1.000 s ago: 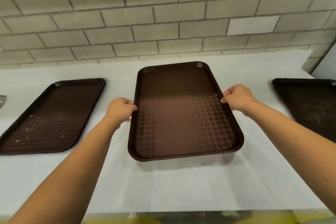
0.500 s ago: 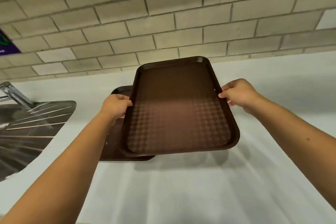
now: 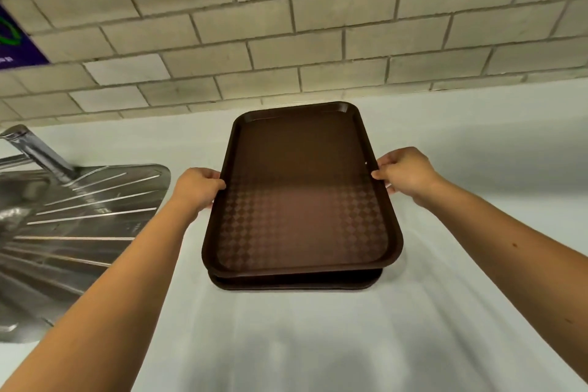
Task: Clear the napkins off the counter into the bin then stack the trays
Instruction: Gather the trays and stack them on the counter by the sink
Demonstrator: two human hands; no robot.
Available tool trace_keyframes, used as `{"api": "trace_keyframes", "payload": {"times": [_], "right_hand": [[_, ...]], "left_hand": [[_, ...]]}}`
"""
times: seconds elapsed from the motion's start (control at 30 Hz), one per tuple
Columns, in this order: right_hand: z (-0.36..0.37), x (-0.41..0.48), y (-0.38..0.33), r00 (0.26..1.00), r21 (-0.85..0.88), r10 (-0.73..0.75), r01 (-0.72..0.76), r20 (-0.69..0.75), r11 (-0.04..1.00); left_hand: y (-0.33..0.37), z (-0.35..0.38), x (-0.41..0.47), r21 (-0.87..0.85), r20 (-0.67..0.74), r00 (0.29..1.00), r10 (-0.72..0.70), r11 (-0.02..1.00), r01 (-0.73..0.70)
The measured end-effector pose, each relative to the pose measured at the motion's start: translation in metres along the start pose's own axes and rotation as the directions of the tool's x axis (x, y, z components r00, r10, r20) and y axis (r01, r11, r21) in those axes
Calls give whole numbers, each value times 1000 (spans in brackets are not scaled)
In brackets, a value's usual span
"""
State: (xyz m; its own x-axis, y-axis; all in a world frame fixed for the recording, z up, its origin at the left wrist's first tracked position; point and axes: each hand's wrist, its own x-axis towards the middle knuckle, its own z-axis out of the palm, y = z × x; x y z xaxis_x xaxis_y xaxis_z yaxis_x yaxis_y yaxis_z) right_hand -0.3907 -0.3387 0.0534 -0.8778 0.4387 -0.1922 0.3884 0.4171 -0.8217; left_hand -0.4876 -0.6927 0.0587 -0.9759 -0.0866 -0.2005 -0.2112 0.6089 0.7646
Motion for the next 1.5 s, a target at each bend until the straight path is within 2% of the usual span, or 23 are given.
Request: {"api": "trace_keyframes", "payload": {"times": [0.17,0.7,1.03,1.23,1.5], "right_hand": [[18,-1,8,999,-72,32,-33,-17,997],[40,-7,23,997,-136,76,-78,-20,988],[39,-8,27,995,-184,93,-99,-45,978],[40,-7,29,995,-167,95,-101,-42,981],[31,-12,31,990,-60,139,-138,16,989]], "left_hand": [[-27,5,15,45,46,999,0,999,-2],[-45,18,15,265,22,998,65,962,-68],[-38,25,14,460,-12,998,63,887,-51],[-36,28,12,499,-37,997,66,866,-39],[-32,31,6,508,-51,995,80,860,-43]]}}
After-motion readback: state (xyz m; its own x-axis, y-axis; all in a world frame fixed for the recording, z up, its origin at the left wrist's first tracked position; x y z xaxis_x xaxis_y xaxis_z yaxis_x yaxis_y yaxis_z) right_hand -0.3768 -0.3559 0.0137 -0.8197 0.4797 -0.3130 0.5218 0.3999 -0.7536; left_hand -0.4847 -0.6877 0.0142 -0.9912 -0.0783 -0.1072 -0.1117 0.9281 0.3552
